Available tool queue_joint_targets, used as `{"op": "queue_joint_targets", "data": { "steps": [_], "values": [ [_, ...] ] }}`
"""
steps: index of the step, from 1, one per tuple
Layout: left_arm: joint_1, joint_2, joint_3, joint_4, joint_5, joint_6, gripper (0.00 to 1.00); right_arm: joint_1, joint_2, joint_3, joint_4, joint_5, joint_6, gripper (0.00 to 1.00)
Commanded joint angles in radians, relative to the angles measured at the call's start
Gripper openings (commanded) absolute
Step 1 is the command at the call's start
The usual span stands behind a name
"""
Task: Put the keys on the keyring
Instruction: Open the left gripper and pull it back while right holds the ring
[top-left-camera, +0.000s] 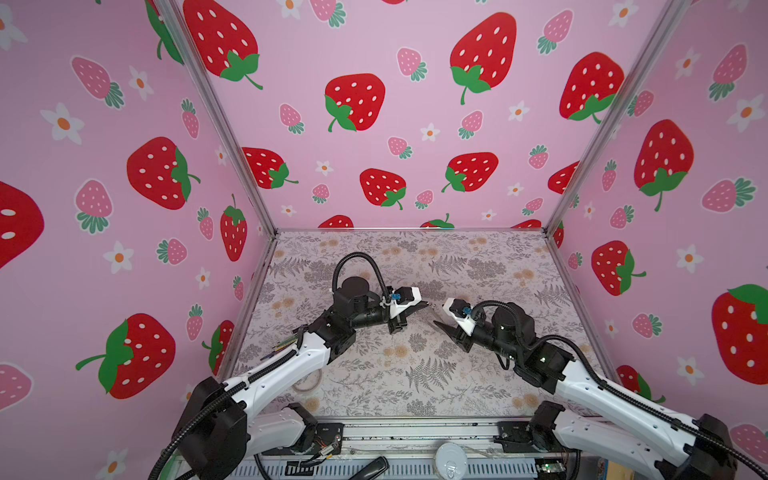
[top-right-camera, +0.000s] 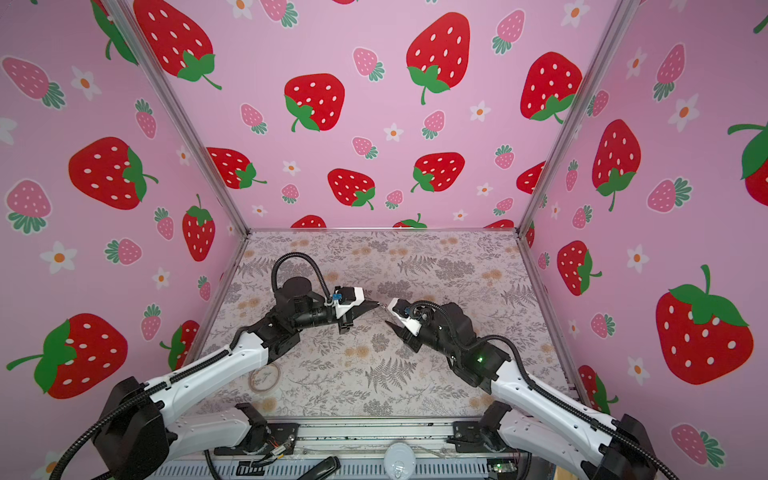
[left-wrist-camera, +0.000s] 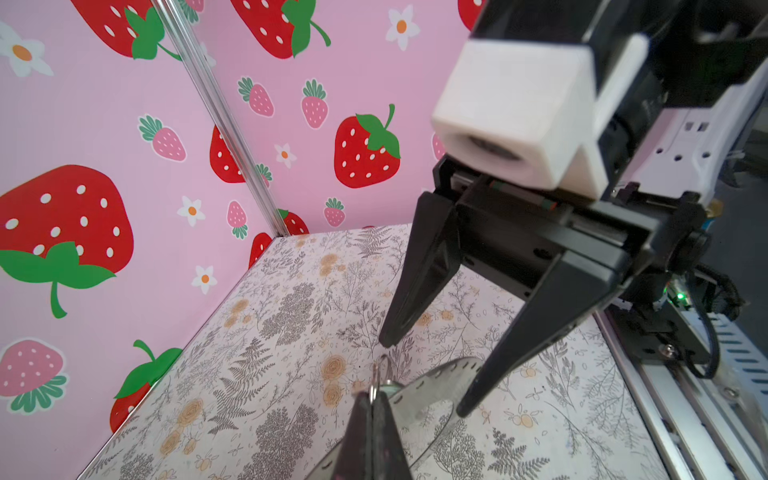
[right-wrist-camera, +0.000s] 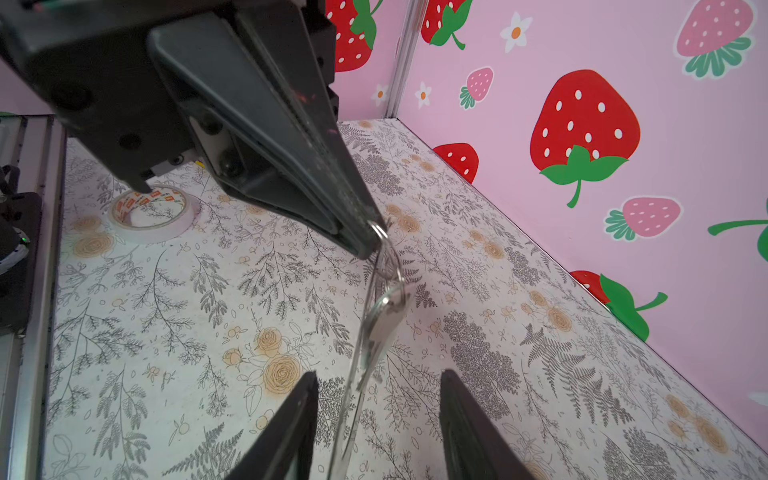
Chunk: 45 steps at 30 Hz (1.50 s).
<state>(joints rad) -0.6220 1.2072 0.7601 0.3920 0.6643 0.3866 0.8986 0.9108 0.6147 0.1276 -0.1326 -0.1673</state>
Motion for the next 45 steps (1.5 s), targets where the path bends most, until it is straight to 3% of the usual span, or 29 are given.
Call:
{"op": "queue_joint_targets", "data": {
  "steps": [1, 5, 12, 20, 25, 33, 45],
  "values": [
    [0.007, -0.003, -0.005, 0.123, 0.049, -0.065, 0.00, -0.001, 0.022, 0.006, 0.080, -0.020, 0.050, 0.50],
    [0.008, -0.008, -0.008, 0.127, 0.057, -0.063, 0.00, 0.000, 0.023, 0.011, 0.095, -0.060, 0.050, 0.49],
    [0.007, -0.008, -0.005, 0.105, 0.040, -0.052, 0.00, 0.000, -0.124, -0.004, 0.102, -0.051, 0.012, 0.51],
    [0.007, -0.003, -0.002, 0.096, 0.041, -0.046, 0.00, -0.002, -0.172, -0.007, 0.074, 0.077, -0.023, 0.51],
    [0.007, -0.001, -0.004, 0.096, 0.047, -0.043, 0.00, -0.002, -0.110, 0.010, 0.030, 0.244, -0.019, 0.51],
    [0.007, 0.000, -0.006, 0.105, 0.052, -0.047, 0.00, -0.002, 0.042, 0.055, 0.005, 0.007, -0.028, 0.51],
    [0.004, 0.002, -0.009, 0.105, 0.048, -0.042, 0.00, -0.002, 0.097, 0.094, 0.092, -0.098, 0.037, 0.51]
  ]
}}
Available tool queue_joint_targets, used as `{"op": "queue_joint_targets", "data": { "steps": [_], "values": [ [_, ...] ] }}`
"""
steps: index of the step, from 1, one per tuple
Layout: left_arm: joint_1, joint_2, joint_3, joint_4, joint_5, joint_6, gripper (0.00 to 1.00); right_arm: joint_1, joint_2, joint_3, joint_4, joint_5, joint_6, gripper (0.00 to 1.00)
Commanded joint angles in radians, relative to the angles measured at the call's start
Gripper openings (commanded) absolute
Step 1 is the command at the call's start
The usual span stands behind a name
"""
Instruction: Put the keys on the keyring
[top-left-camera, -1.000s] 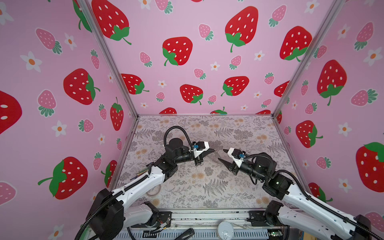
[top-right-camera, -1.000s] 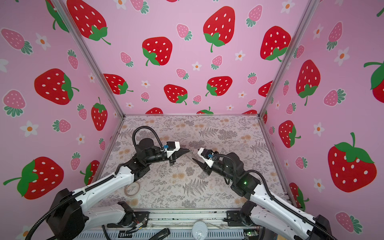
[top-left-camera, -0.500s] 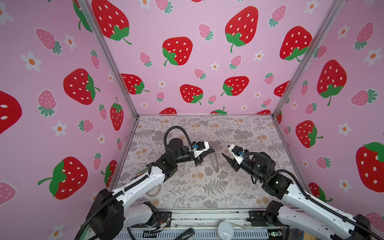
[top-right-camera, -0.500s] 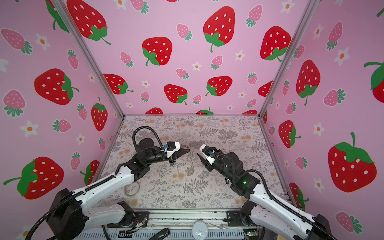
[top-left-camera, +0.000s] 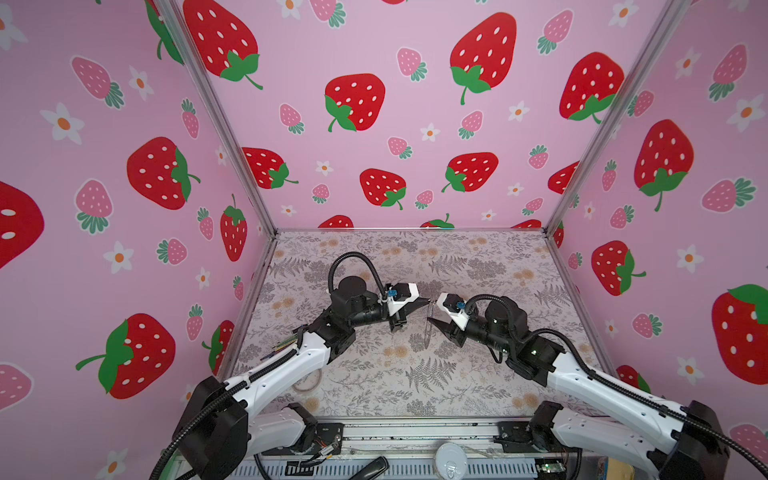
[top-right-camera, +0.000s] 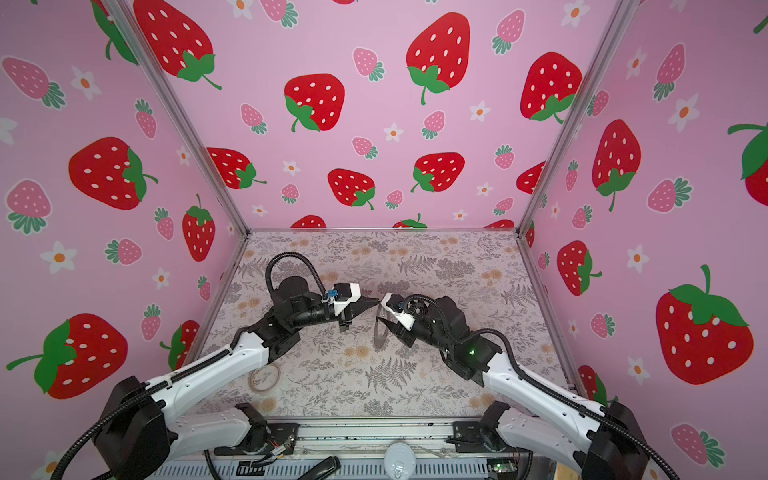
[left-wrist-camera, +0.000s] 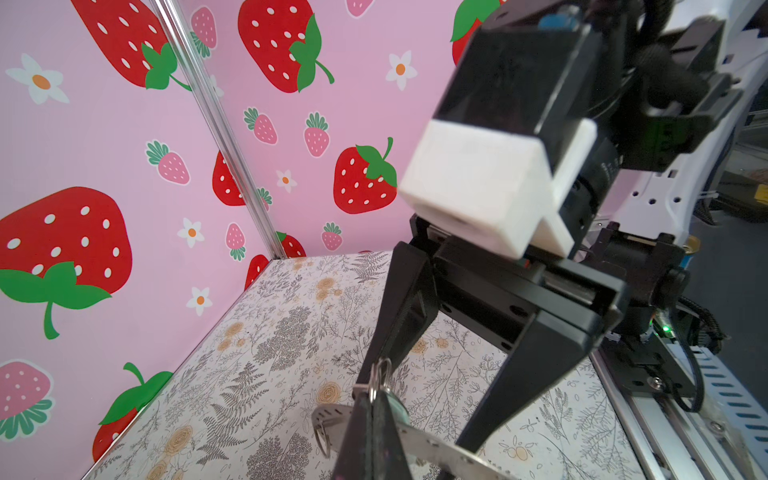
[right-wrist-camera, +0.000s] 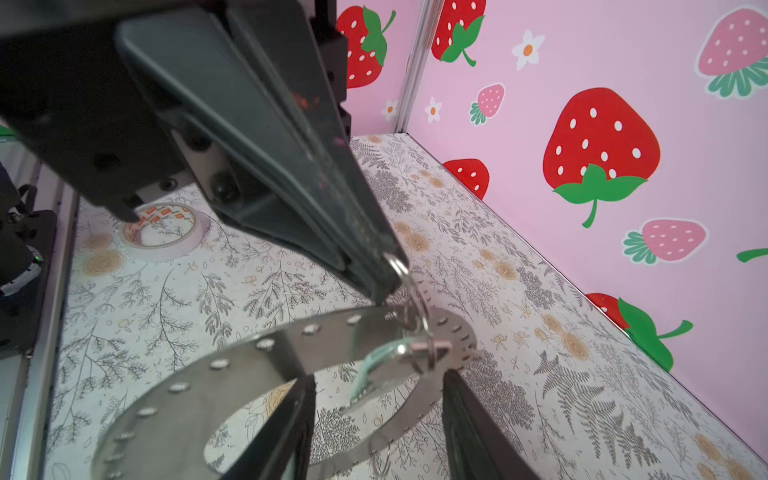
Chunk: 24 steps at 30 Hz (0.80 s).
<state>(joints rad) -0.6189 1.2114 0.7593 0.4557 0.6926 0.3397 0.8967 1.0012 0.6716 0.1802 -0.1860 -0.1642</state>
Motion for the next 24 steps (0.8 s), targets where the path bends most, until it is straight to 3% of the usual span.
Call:
{"op": "queue_joint_targets", "data": {
  "steps": [1, 20, 24],
  "values": [
    [-0.002, -0.003, -0.008, 0.041, 0.020, 0.005, 0.00, 0.001, 0.011, 0.042, 0.038, -0.043, 0.037, 0.51],
    [0.000, -0.021, -0.005, 0.046, -0.054, -0.039, 0.00, 0.004, 0.016, 0.076, -0.070, 0.133, 0.013, 0.18],
    [0.005, -0.020, -0.001, 0.046, -0.084, -0.069, 0.00, 0.006, 0.007, 0.066, -0.057, 0.135, -0.002, 0.08]
  ]
}}
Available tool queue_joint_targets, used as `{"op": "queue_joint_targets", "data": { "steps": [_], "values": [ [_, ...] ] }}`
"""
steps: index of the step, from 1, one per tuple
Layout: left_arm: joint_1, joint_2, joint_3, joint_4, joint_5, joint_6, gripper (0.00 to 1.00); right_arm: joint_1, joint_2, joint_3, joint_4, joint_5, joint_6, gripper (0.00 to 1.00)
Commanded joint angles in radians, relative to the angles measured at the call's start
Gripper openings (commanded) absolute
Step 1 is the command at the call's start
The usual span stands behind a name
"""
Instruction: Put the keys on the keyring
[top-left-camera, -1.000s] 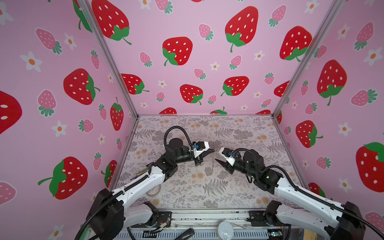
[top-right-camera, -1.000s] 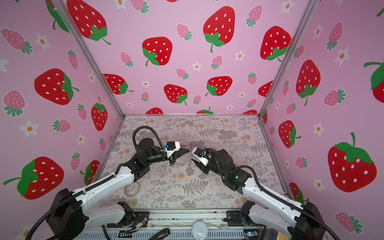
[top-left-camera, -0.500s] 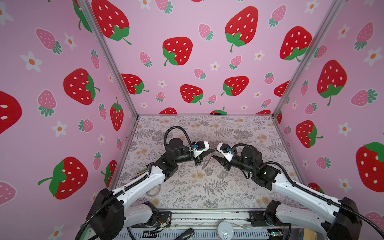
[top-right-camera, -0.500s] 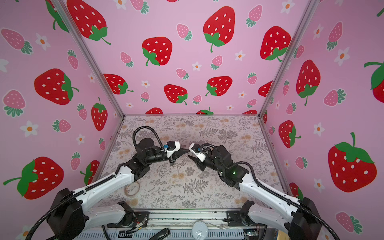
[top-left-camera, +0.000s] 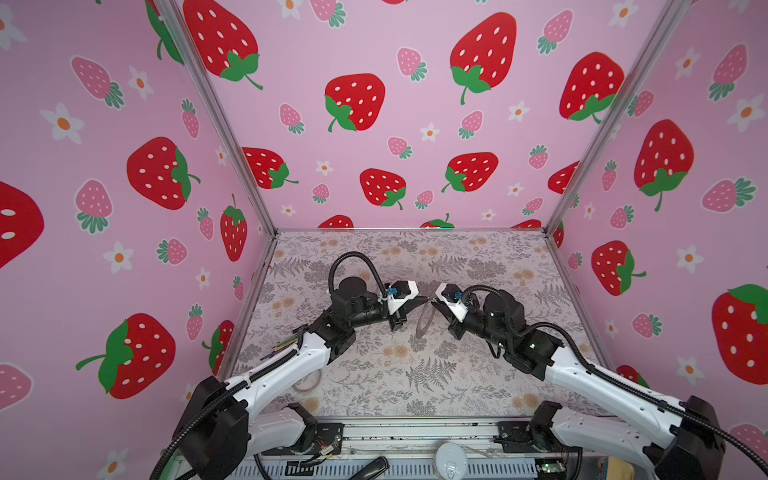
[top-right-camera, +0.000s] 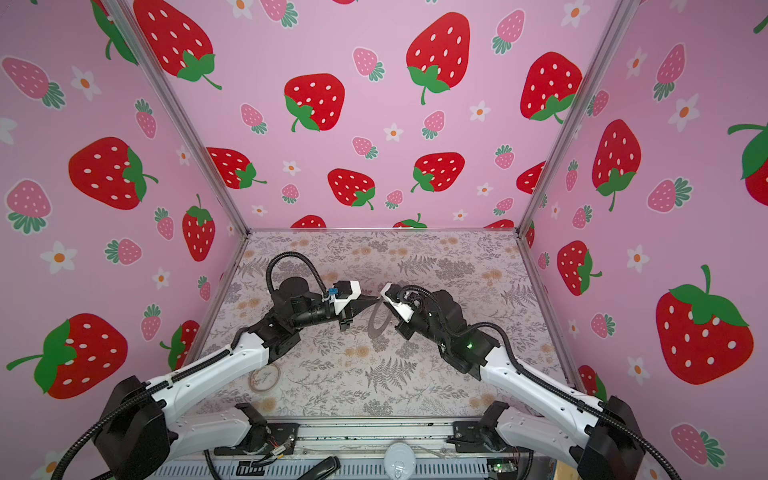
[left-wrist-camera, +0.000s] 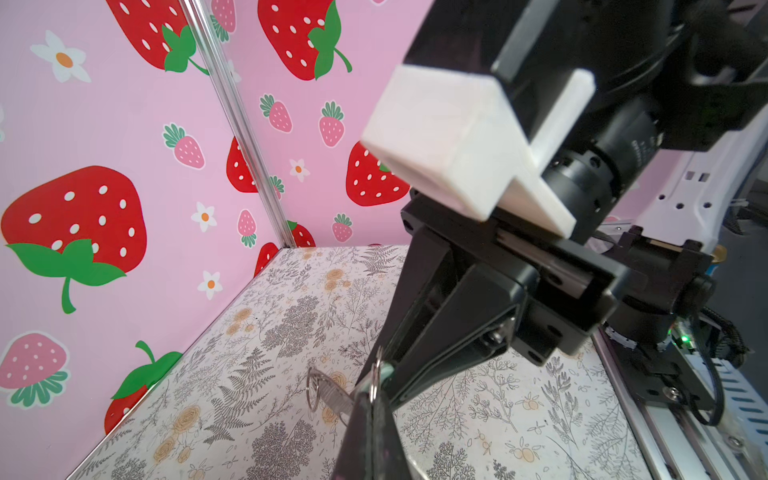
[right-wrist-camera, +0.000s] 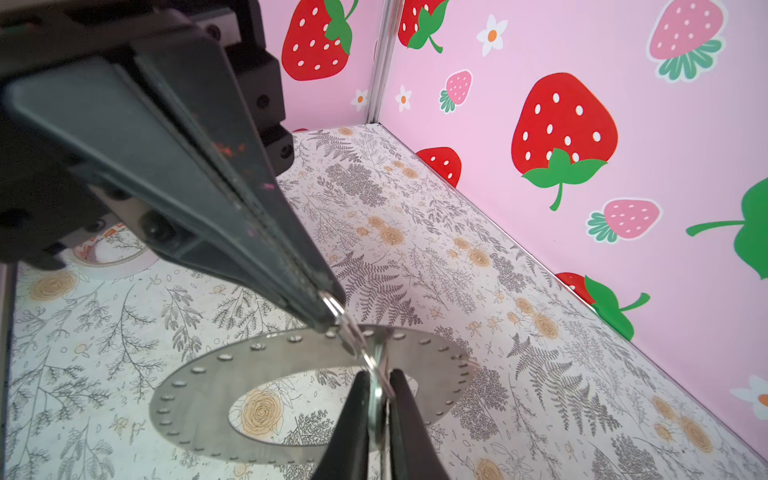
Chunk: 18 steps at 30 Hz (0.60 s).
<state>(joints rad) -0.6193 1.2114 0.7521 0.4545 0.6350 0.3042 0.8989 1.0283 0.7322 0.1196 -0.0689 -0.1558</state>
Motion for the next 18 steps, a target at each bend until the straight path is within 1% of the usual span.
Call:
{"op": "queue_joint_targets", "data": {
  "steps": [1, 5, 11, 18],
  "values": [
    [0.008, -0.019, 0.008, 0.051, -0.033, -0.045, 0.00, 0.005, -0.020, 0.001, 0.011, 0.012, -0.016, 0.06],
    [0.016, -0.012, 0.009, 0.085, -0.061, -0.111, 0.00, 0.021, -0.009, -0.007, 0.022, 0.029, -0.040, 0.00],
    [0.027, -0.003, 0.001, 0.144, -0.087, -0.194, 0.00, 0.081, 0.020, -0.017, 0.052, 0.107, -0.085, 0.00],
    [0.030, -0.010, -0.008, 0.159, -0.108, -0.203, 0.00, 0.116, 0.060, -0.030, 0.090, 0.135, -0.083, 0.00]
  ]
}}
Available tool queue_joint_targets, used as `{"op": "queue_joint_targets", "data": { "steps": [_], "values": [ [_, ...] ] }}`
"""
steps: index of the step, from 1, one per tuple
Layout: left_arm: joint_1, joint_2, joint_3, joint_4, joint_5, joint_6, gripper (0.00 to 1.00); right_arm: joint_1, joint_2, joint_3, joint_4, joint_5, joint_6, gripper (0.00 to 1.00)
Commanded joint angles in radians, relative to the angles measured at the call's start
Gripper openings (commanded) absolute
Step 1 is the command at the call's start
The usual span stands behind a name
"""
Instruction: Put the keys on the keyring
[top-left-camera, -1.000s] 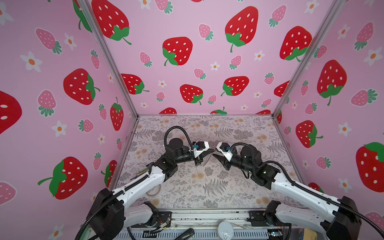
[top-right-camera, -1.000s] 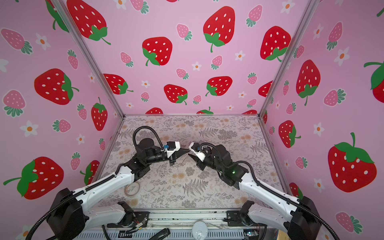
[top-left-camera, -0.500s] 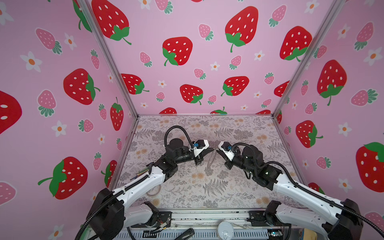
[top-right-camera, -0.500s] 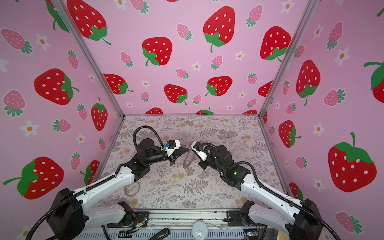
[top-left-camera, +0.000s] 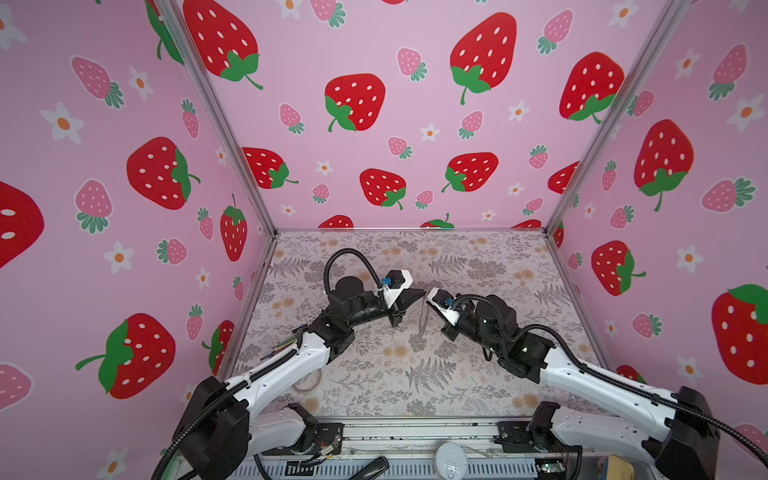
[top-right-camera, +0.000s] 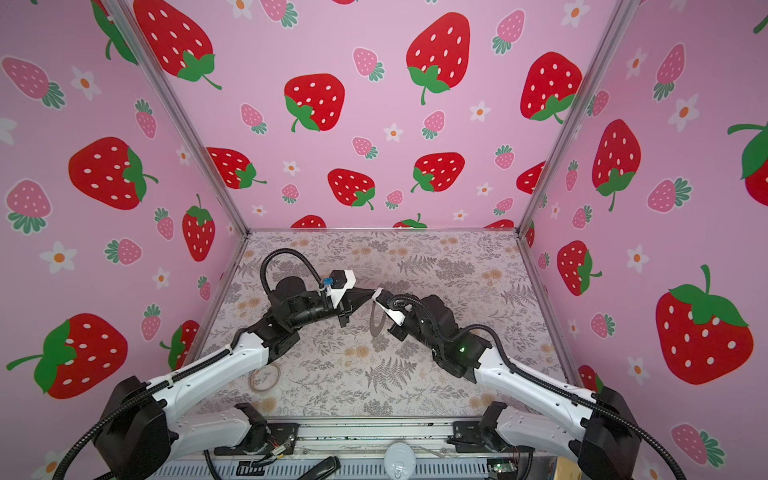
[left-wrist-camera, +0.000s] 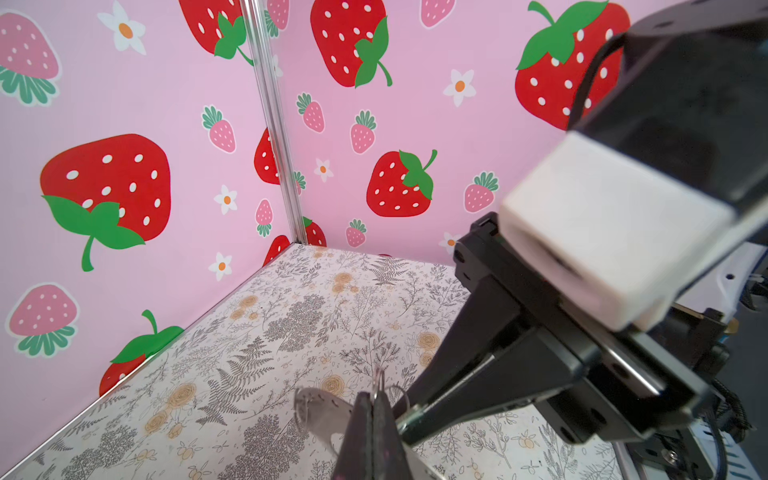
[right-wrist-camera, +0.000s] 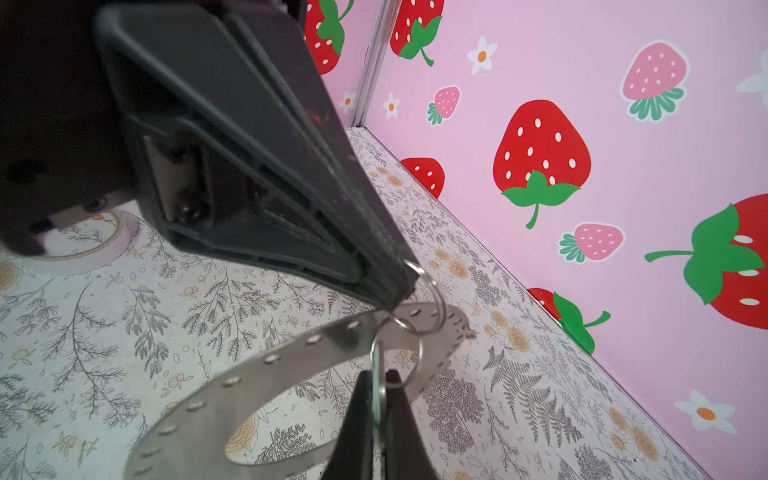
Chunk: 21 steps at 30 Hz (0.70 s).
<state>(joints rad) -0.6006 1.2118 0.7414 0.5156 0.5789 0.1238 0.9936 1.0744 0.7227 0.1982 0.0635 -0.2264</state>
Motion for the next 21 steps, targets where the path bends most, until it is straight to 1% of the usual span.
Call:
{"op": "queue_joint_targets", "data": {
  "steps": [1, 8, 9, 11, 13, 15, 19, 21],
  "values": [
    [0.012, -0.012, 0.001, 0.102, -0.056, -0.023, 0.00, 0.023, 0.016, -0.024, 0.017, 0.007, -0.013, 0.00],
    [0.018, -0.005, -0.005, 0.116, -0.053, -0.033, 0.00, 0.039, 0.028, -0.031, 0.062, 0.021, -0.020, 0.00],
    [0.018, -0.004, -0.006, 0.117, -0.052, -0.033, 0.00, 0.040, 0.027, -0.028, 0.066, 0.019, -0.020, 0.03],
    [0.018, -0.006, -0.011, 0.116, -0.048, -0.019, 0.00, 0.040, 0.010, -0.028, 0.062, 0.030, -0.026, 0.14],
    [0.020, -0.009, -0.013, 0.108, -0.038, -0.001, 0.00, 0.040, -0.024, -0.035, 0.050, 0.053, -0.037, 0.22],
    [0.022, -0.014, -0.014, 0.101, -0.002, 0.021, 0.00, 0.039, -0.078, -0.041, 0.020, 0.056, -0.052, 0.29],
    [0.026, -0.020, -0.018, 0.103, 0.041, 0.044, 0.00, 0.030, -0.209, -0.064, -0.032, -0.011, -0.096, 0.39],
    [0.027, -0.018, -0.019, 0.110, 0.071, 0.046, 0.00, 0.016, -0.247, -0.058, -0.060, -0.032, -0.097, 0.40]
  ]
}}
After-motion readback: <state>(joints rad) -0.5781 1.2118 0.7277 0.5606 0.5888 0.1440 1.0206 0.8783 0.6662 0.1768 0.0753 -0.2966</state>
